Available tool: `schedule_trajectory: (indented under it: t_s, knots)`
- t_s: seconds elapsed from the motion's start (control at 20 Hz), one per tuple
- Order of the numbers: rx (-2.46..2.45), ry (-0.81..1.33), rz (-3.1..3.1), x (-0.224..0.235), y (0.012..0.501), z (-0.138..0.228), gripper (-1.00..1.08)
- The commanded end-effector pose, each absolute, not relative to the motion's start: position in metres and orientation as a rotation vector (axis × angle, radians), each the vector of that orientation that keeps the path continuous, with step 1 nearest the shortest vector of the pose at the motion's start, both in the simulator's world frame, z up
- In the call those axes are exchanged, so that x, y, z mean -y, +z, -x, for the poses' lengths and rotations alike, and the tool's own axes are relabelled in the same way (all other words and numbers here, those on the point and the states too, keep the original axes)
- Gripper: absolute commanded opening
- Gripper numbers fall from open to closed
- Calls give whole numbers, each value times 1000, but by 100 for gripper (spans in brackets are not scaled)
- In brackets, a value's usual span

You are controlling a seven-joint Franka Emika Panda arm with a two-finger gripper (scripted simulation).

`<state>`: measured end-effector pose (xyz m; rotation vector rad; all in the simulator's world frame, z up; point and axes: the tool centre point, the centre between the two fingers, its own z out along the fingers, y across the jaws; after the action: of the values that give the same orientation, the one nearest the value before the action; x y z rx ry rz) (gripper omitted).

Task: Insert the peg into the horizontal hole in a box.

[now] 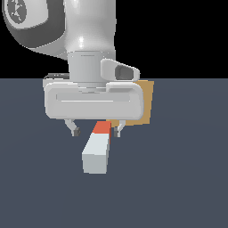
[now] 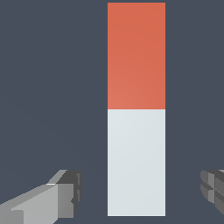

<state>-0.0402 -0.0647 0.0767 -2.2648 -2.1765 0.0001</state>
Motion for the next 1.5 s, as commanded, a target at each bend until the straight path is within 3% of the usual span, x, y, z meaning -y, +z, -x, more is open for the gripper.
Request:
schedule_trajectory:
  t_s: [0.0,0.5,1.25,1.3,1.45]
  knots:
    - [2174,4,2265,68,71,43,100]
    - [2176,2,2265,67,70,41,100]
    - [2177,0,2265,66,24,40,100]
    - [2177,0,2265,66,24,40,-100]
    - [2177,0,2265,66,24,40,-100]
